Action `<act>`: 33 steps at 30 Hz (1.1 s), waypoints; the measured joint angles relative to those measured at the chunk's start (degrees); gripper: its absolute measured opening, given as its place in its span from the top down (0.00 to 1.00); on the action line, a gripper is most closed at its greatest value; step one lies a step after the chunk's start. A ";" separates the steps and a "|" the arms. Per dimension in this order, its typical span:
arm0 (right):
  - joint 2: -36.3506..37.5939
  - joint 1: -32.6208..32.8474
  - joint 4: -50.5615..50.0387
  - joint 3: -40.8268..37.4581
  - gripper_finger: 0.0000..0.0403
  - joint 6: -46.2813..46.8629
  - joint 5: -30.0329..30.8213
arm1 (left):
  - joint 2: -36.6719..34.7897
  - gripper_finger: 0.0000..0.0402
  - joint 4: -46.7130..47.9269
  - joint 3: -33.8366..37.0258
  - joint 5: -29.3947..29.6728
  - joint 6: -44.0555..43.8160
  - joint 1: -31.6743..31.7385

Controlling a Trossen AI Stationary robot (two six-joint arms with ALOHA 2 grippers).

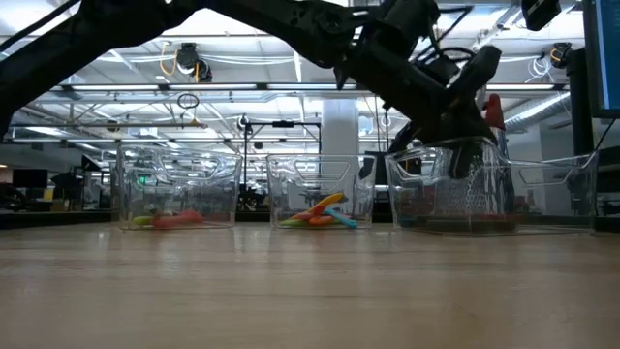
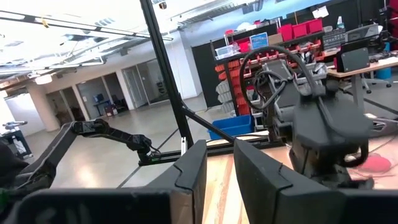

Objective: Pick & Place Kitchen Items
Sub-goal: Put the black kitchen knife into the right bin

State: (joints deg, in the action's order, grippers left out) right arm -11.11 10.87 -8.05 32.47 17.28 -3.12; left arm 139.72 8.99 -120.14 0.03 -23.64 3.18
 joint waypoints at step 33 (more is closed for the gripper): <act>0.02 0.00 -0.04 0.00 0.82 -0.22 0.07 | 2.85 0.80 2.86 0.09 -2.56 0.20 0.88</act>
State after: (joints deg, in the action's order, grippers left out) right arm -11.09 10.87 -8.10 32.47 17.06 -3.05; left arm 142.56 11.86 -120.05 -2.52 -23.43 4.06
